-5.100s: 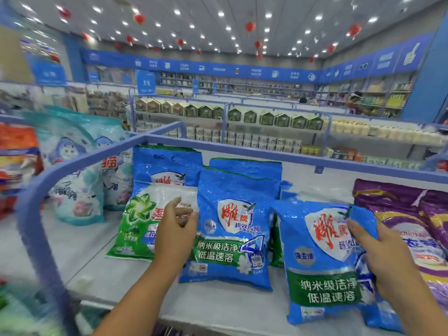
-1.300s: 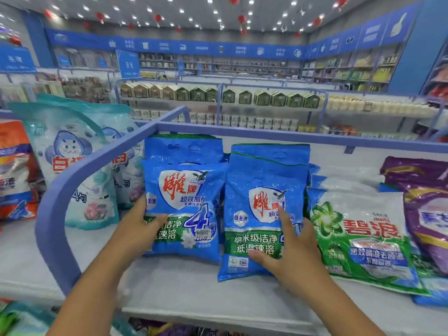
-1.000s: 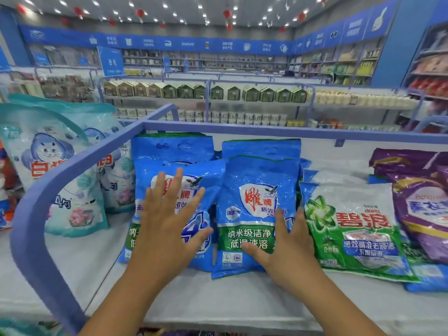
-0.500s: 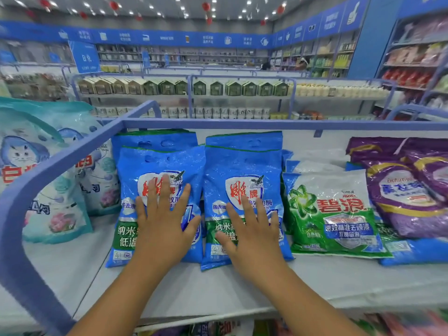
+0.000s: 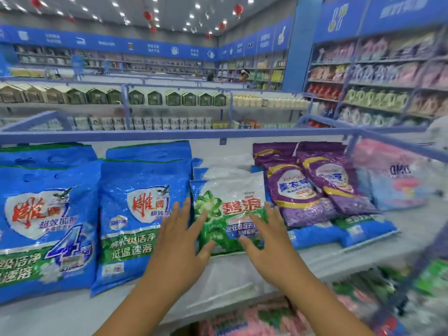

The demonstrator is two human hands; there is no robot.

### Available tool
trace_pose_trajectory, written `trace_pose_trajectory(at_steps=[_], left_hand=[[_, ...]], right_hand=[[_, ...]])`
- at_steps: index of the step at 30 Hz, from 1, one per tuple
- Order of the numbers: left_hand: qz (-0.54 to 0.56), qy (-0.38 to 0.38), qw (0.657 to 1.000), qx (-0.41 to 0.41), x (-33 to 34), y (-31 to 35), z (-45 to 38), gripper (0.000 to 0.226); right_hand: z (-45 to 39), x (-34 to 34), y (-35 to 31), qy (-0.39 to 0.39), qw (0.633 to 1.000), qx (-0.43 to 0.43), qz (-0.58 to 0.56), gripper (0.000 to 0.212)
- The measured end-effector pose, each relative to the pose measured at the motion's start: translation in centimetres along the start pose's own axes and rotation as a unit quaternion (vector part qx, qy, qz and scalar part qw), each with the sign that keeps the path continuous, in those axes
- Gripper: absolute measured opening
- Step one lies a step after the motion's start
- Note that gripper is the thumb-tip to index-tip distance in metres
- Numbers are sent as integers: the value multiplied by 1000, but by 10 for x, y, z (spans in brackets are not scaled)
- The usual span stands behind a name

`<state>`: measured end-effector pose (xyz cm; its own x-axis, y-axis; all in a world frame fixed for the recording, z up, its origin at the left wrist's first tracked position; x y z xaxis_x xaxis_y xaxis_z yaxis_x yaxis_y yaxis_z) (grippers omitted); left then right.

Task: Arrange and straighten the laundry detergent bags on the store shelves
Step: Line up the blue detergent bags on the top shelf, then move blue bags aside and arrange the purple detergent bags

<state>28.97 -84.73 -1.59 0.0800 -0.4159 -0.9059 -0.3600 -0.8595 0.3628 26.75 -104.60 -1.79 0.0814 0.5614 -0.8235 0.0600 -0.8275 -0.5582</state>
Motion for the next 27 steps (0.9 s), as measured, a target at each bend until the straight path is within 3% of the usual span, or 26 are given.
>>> trace_pose_trajectory(at_steps=[4,9,11,15,19,24,27], left_hand=[[-2,2,1000,4,27,66,-11,65],[87,-16,996,2,70,136,-29,50],[114,11,993,-6,76,162,-32,43],[163,20,984,-74,93,186,-36,44],[83,-2,986,-146,105,188,-43,49],[-102,-63,981,-152,110,192,-58,59],[-116,-80,974,-179,109,189,-71,77]], right_hand=[[12,-41,63,-17,1000,20,-8,66],[23,-97,136,-4,999,24,-43,62],[23,-113,160,9,999,20,-41,61],[12,-143,196,58,998,22,-8,52],[0,-163,222,89,995,30,-14,48],[-9,-180,265,61,989,128,31,59],[-17,-191,279,50,984,168,10,54]])
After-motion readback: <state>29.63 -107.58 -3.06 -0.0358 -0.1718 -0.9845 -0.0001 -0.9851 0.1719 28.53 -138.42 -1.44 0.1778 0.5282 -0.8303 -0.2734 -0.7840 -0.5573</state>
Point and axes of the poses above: each hand's wrist, its own z-axis away from the middle knuckle, its own x-axis out of the palm, y = z × x, the point moved 8 cm from there along -z, towards the middle knuckle, and after that the axes turned 7 degrees about -y, right-handed, at the moved point
